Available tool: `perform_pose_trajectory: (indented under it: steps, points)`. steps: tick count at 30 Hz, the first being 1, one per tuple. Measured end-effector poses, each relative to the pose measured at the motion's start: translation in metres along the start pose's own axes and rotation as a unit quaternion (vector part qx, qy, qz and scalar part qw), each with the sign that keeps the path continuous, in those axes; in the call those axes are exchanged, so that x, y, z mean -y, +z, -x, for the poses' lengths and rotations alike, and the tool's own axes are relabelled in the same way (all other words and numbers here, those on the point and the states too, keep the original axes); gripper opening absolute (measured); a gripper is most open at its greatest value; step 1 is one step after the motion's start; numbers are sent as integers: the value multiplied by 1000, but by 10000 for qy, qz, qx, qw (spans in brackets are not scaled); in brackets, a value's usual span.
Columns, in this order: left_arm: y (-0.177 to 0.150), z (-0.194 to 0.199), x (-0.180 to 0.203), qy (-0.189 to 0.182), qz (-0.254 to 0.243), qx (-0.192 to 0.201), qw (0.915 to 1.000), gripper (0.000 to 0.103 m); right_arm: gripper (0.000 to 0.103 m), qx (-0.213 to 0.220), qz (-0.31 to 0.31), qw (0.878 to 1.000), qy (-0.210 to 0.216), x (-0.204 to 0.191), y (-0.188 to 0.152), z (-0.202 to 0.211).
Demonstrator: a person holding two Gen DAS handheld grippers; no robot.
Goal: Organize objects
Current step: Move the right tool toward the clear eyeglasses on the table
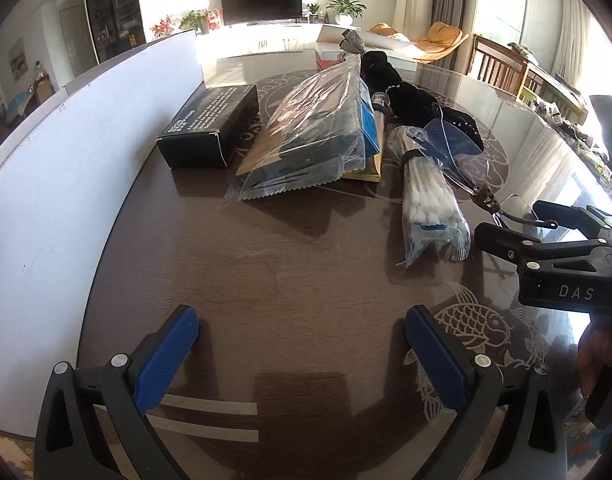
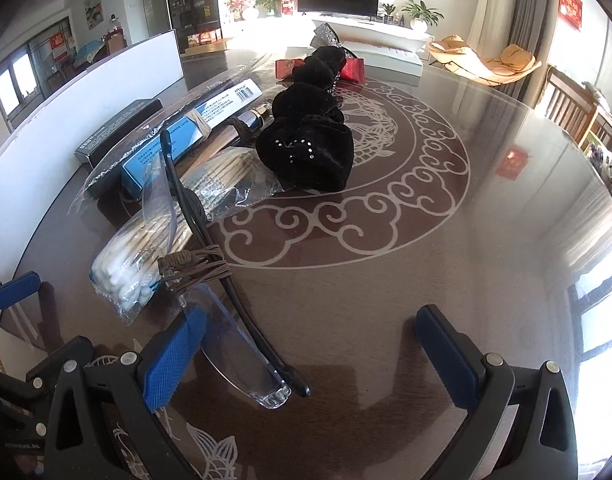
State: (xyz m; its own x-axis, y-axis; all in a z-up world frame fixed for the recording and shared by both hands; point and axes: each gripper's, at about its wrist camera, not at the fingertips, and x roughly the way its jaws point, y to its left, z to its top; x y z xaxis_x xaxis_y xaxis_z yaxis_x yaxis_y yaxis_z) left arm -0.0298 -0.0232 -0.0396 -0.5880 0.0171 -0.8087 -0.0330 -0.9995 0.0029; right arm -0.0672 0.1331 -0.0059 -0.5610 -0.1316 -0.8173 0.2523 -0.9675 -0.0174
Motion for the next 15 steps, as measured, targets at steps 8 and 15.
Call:
perform_pose_trajectory:
  steps: [8,15]
  points:
    - [-2,0,-2,1,1,117,9999,103,103,29,-15,10000,7,2,0,0]
    - [-3,1,-1,27,25,188,9998,103,103,29,-16,10000,10,2,0,0]
